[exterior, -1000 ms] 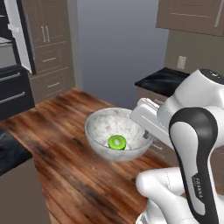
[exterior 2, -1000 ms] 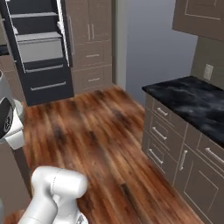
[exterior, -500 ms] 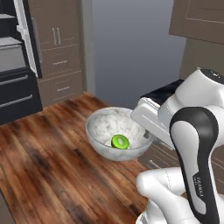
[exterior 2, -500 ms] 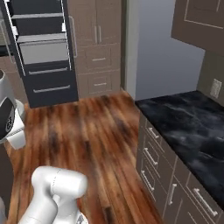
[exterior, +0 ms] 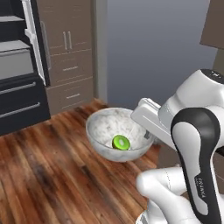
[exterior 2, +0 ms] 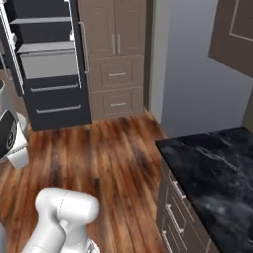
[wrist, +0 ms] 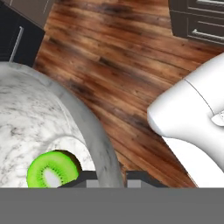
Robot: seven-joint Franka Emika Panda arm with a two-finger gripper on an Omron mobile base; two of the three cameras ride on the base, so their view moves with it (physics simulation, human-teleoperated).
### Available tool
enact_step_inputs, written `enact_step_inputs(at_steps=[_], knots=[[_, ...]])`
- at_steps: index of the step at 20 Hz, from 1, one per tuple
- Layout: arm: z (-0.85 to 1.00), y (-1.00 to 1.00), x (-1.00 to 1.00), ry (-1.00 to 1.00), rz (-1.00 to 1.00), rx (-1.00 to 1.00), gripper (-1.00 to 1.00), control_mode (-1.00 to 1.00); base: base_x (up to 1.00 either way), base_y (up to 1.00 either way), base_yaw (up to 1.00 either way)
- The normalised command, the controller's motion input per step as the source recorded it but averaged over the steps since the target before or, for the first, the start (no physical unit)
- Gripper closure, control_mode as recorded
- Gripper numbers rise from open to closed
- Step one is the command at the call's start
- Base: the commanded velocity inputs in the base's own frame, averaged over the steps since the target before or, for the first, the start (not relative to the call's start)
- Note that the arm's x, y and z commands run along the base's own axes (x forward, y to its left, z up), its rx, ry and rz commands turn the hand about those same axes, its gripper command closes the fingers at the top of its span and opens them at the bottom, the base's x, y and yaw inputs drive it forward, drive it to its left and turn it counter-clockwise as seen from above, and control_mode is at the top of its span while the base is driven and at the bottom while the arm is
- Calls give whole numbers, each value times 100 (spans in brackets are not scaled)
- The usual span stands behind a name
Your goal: Move the cup from next to the sink to the open cabinet. Then, move the bowl with the kiwi to the fridge to clear the area for faucet cleaning.
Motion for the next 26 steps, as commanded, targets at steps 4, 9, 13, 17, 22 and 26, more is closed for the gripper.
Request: enact_step_inputs(at_steps=[4,9,13,17,22,26], knots=[[0,0,0,0,0,0,100,100,100,30,0],[0,0,0,0,0,0,100,100,100,64,0],[0,0,0,0,0,0,100,100,100,73,0],[0,0,0,0,0,0,100,100,100,87,0],[0,0,0,0,0,0,100,100,100,99,0],[0,0,0,0,0,0,100,100,100,97,0]])
